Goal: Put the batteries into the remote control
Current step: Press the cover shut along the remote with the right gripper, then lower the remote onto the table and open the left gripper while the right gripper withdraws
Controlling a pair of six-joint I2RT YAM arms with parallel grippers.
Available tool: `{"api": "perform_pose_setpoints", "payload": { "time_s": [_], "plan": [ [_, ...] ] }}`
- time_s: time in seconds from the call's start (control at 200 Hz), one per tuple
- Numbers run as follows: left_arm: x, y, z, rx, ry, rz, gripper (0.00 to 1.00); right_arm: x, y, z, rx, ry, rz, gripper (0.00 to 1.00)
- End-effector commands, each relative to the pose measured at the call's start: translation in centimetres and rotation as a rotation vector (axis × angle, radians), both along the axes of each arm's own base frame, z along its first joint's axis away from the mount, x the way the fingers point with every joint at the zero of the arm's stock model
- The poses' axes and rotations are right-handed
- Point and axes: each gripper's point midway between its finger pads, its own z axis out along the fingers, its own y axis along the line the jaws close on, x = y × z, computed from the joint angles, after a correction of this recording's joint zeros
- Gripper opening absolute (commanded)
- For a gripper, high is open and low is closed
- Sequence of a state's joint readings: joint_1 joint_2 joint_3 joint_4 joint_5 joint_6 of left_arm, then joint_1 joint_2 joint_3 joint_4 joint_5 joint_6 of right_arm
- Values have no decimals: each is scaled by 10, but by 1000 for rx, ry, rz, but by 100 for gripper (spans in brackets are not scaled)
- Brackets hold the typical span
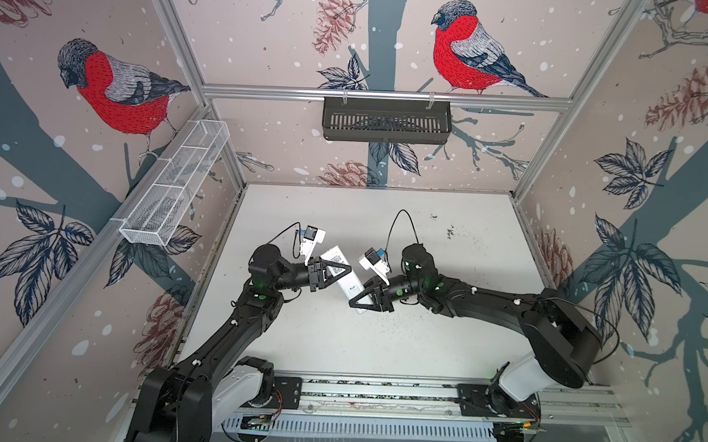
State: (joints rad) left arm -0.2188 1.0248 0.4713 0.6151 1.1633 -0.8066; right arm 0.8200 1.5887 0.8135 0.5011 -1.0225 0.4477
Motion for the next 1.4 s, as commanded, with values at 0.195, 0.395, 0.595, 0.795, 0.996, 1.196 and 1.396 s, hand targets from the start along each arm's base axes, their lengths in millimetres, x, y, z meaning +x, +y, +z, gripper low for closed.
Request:
{"api": "perform_pose_setpoints", "payload": {
  "time_s": [0.195,0.395,0.595,0.795,0.996,1.196,1.396],
  "plan": [
    [-4,-1,9,35,-25,-23,83,38,-7,-32,-167,50,-224,22],
    [22,19,-10,131,21,145,94,66,-28,-55,-299,48,-390,20],
    [48,46,-33,206,89,318,96,116,-78,-105,-646,-15,-699,17],
    [55,59,-49,314,122,407,96,146,-134,-135,-938,-103,-953,17],
    [53,71,-57,397,140,476,96,156,-165,-154,-1108,-112,-1084,19],
    [50,76,-54,418,118,501,96,155,-178,-167,-1247,-134,-1166,20],
    [50,75,-54,418,110,492,96,152,-171,-177,-1307,-155,-1166,30]
  ]
}}
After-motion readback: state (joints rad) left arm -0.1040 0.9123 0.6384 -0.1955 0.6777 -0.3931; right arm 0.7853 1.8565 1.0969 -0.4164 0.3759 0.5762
